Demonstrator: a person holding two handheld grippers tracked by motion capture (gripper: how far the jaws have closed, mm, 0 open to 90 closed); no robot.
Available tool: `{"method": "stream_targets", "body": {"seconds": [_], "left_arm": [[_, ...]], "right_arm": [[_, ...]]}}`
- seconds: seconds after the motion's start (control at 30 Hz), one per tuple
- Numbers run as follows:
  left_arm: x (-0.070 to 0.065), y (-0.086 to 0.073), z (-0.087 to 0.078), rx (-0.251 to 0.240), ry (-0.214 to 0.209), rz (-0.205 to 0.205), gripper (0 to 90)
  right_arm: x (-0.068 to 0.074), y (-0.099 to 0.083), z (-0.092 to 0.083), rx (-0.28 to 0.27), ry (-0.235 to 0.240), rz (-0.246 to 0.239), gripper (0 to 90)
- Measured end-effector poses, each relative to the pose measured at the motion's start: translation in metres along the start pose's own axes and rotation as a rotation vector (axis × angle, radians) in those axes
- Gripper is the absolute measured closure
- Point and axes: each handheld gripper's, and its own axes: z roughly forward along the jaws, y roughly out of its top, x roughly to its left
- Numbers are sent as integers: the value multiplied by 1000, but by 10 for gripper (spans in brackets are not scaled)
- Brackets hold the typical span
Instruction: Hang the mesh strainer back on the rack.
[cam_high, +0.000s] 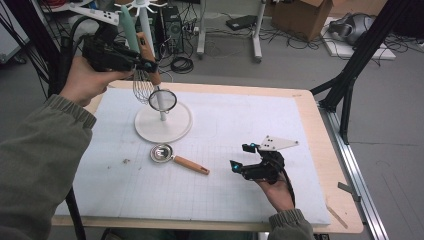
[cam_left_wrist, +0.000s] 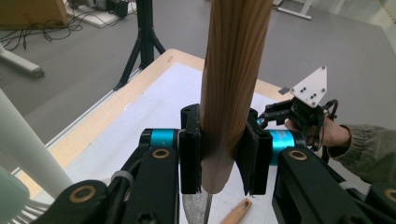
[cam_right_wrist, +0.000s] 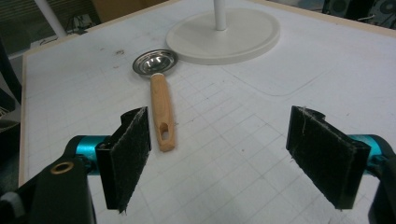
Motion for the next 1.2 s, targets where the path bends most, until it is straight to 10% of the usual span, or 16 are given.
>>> {"method": "stream_targets", "body": {"seconds": [1.2], "left_arm": [[38, 18, -7, -7, 21, -79, 723]], "right_arm": [[-1, 0, 2, -14, 21, 0, 208]]}}
